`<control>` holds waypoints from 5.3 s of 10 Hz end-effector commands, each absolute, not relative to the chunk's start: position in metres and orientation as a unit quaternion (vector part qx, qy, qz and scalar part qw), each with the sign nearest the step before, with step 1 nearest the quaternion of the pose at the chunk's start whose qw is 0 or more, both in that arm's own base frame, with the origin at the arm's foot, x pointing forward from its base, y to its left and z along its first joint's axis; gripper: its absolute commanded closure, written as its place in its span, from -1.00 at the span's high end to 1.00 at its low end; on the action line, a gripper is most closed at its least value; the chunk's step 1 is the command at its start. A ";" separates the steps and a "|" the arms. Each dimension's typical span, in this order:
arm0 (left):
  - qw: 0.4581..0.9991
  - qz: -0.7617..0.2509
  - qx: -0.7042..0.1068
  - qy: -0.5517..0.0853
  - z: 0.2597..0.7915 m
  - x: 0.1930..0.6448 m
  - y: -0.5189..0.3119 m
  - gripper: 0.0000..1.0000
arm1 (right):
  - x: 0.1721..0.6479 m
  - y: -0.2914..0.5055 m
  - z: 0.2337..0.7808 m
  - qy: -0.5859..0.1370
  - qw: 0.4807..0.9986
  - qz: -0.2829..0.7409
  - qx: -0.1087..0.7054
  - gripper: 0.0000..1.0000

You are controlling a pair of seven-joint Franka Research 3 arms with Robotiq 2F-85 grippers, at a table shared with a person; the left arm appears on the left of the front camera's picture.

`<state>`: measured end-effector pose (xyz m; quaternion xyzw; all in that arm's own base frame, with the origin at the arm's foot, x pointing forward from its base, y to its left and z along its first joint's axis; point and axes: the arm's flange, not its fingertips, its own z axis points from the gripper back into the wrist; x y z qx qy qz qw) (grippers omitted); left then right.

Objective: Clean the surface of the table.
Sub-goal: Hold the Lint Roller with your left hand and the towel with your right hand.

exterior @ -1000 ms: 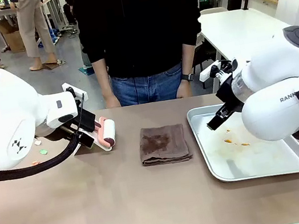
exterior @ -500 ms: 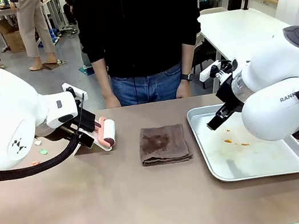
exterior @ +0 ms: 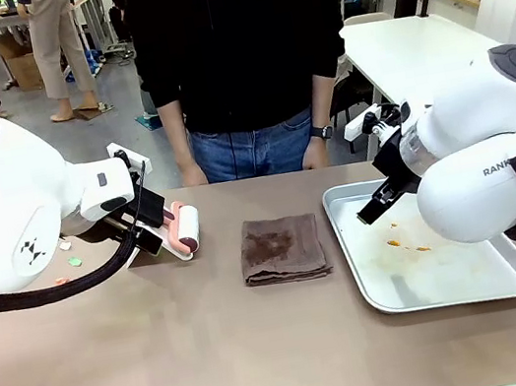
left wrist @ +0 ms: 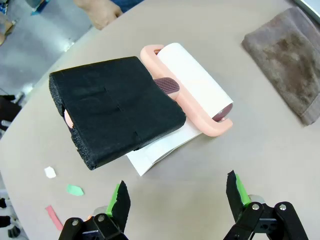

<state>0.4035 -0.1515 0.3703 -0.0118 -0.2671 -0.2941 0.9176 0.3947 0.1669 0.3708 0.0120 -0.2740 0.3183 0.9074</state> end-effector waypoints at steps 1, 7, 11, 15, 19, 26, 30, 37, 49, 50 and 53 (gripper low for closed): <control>0.918 -0.294 -0.012 -0.267 0.370 0.404 -0.151 1.00 | 0.389 0.163 0.379 -0.257 0.911 0.323 0.010 1.00; 0.918 -0.276 -0.134 -0.251 0.447 0.354 -0.062 1.00 | 0.320 0.102 0.475 -0.221 0.939 0.223 0.138 1.00; 0.898 -0.119 -0.332 -0.265 0.462 0.344 0.072 1.00 | 0.266 -0.012 0.497 -0.276 0.903 0.121 0.305 1.00; 0.784 0.006 -0.535 -0.316 0.418 0.341 0.190 1.00 | 0.246 -0.151 0.459 -0.281 0.844 0.009 0.456 1.00; 0.760 0.040 -0.557 -0.332 0.364 0.323 0.241 1.00 | 0.221 -0.233 0.395 -0.316 0.770 -0.088 0.547 1.00; 0.752 0.056 -0.567 -0.333 0.354 0.312 0.234 1.00 | 0.213 -0.249 0.385 -0.320 0.768 -0.112 0.543 1.00; 0.763 0.023 -0.535 -0.363 0.395 0.315 0.222 1.00 | 0.223 -0.207 0.412 -0.318 0.809 -0.120 0.480 1.00; 0.853 -0.212 -0.375 -0.294 0.529 0.387 0.043 1.00 | 0.273 0.022 0.521 -0.335 0.888 0.090 0.303 1.00; 0.902 -0.288 -0.254 -0.198 0.526 0.421 -0.109 1.00 | 0.308 0.224 0.478 -0.246 0.927 0.230 0.165 1.00; 0.904 -0.283 -0.256 -0.195 0.527 0.423 -0.112 1.00 | 0.315 0.231 0.474 -0.246 0.928 0.223 0.169 1.00; 0.961 -0.104 -0.230 -0.113 0.524 0.463 -0.118 1.00 | 0.352 0.268 0.468 -0.203 0.958 0.150 0.140 1.00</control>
